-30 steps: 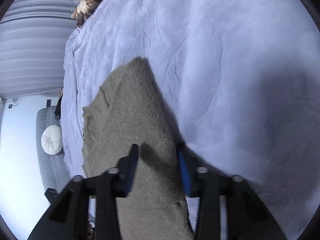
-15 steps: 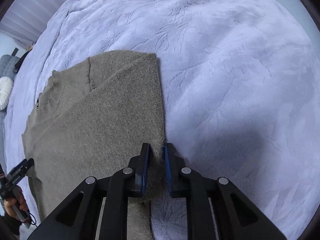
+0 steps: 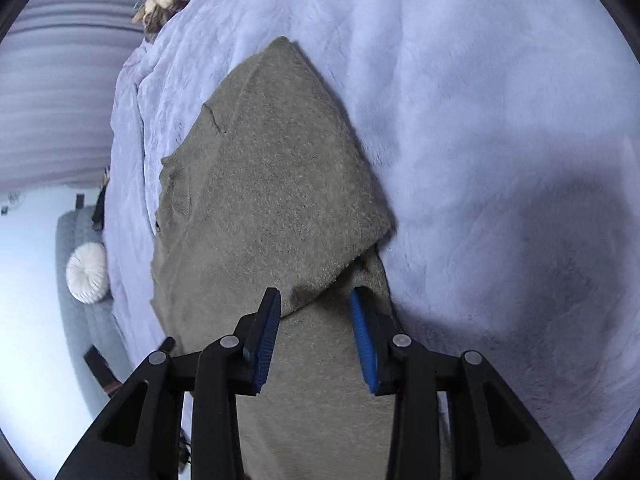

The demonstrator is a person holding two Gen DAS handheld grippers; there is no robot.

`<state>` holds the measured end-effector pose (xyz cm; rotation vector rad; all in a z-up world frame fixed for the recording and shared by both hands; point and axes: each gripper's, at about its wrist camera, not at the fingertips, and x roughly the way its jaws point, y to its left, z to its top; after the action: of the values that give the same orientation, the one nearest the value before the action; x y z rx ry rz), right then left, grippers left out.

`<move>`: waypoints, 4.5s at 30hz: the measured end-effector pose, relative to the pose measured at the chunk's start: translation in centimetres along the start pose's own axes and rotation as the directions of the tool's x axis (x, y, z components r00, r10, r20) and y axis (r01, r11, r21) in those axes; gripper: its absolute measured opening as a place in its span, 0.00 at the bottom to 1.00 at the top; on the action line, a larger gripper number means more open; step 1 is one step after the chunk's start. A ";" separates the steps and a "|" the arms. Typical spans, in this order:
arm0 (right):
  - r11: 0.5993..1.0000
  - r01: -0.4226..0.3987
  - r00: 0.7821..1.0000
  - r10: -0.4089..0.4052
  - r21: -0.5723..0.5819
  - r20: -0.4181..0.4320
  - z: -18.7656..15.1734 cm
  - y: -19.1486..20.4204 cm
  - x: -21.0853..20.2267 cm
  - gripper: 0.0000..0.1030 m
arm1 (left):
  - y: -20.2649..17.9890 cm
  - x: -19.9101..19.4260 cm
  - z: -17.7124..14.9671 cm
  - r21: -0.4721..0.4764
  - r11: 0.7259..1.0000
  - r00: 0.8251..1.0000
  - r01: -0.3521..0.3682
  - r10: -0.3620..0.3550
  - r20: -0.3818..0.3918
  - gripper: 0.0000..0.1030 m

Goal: Fold small clothes
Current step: 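Grasp the sweater's side edge with the right tool, fold it inward, then open the right tool and withdraw it from the folded side, then grasp the sweater hem with both tools and lift it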

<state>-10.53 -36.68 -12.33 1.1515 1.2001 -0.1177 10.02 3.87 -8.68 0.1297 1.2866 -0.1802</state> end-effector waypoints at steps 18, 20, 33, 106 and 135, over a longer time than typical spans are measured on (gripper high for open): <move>0.872 0.376 0.926 -0.340 -0.314 0.165 -2.6 6.0 -0.6 0.07 | 1.0 -1.6 -1.0 -0.042 0.995 0.996 0.094 -0.093 0.006 0.36; 0.865 0.368 0.928 -0.318 -0.342 0.193 -2.7 7.0 -1.2 0.07 | 0.4 -2.6 -0.8 -0.016 0.989 0.989 0.145 -0.144 0.034 0.36; 0.828 0.380 0.923 -0.369 -0.413 0.111 -2.2 7.4 3.3 0.07 | -3.9 0.3 -1.2 0.114 0.991 0.997 0.074 -0.071 -0.029 0.37; 0.987 -0.003 0.952 -0.047 -0.161 -0.303 -17.3 -5.7 -5.4 0.85 | 1.7 -6.4 -19.3 -0.014 0.941 0.841 0.338 -0.309 -0.445 0.99; 0.890 -0.456 0.827 0.421 -0.006 -0.372 -19.5 0.5 -4.0 0.09 | 7.6 -9.5 -14.5 -0.298 0.712 0.652 0.636 -0.702 -0.287 0.10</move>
<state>-24.81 -23.81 -7.17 1.3752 1.2091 0.5223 -4.67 14.71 -3.57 -0.5116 1.6963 -0.7176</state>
